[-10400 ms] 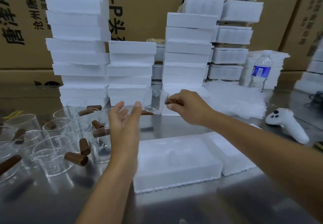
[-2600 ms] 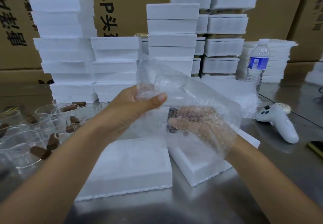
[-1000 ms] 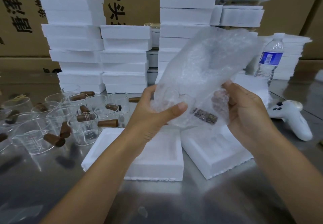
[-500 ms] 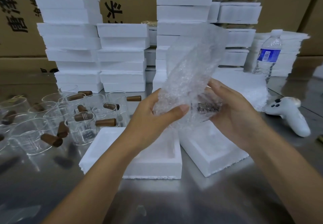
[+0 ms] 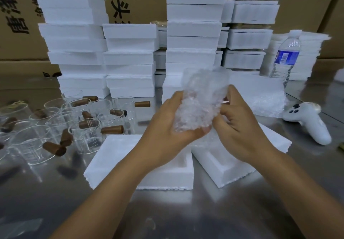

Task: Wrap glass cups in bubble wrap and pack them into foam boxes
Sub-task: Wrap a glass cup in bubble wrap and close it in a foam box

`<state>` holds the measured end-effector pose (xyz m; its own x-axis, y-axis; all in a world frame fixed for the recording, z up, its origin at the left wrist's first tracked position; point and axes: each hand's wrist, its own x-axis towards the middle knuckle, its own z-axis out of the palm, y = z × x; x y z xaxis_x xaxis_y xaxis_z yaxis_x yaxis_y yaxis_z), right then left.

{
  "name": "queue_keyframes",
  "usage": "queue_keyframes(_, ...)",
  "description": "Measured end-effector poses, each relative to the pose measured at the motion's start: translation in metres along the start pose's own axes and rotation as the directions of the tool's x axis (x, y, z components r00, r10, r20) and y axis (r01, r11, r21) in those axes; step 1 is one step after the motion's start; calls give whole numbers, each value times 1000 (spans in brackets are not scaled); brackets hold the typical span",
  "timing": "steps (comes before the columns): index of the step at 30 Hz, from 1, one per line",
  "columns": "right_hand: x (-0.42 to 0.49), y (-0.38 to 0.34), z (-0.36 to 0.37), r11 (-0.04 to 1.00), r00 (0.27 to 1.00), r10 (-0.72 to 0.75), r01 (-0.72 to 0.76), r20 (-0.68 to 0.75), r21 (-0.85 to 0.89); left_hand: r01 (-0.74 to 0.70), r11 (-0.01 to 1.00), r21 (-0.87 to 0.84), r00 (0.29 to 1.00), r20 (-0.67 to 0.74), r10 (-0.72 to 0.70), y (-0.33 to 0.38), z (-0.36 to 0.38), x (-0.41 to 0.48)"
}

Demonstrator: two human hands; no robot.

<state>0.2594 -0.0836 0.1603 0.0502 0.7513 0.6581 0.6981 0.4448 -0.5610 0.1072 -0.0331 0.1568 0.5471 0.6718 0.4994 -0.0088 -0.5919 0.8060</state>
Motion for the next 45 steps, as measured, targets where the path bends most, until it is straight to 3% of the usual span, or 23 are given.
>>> queue_keyframes(3,1,0,-1,1000,998,-21,21,-60,-1,17,992,128,1000,11,-19,3,2,-1)
queue_keyframes(8,-2,-6,-6,995,989,-78,85,-125,47,29,987,156,997,-77,-17,2,-3,-1)
queue_keyframes(13,-3,-8,-1,974,961,-187,155,-201,-167,15,978,206,998,-56,-3,0,-2,-3)
queue_keyframes(15,-2,-9,0,990,963,-121,99,-239,-105,-29,956,293,999,-31,40,-2,-2,-4)
queue_keyframes(18,0,-8,0,987,960,131,-103,-247,123,-89,935,344,993,-47,112,-3,-3,-5)
queue_keyframes(20,2,-6,0,923,930,333,-287,-158,255,-122,934,337,987,-55,149,-3,-4,-5)
queue_keyframes(22,3,-4,1,859,909,413,-369,-55,354,-159,910,382,982,-30,184,-3,-4,-7)
queue_keyframes(27,2,-6,0,923,953,285,-244,-106,297,-150,873,465,985,-9,174,-7,-3,-6)
queue_keyframes(32,1,-11,1,873,974,201,-129,-107,470,-115,885,450,981,-86,172,-10,-5,-5)
queue_keyframes(38,-5,-17,5,983,994,-12,32,-112,179,-81,911,404,980,-134,147,-12,-5,-4)
queue_keyframes(41,-6,-17,8,990,988,-112,120,-104,71,-39,949,313,979,-179,99,-8,-6,-4)
queue_keyframes(45,-6,-13,8,989,987,-150,151,-61,7,-79,945,317,977,-164,136,0,-4,-5)
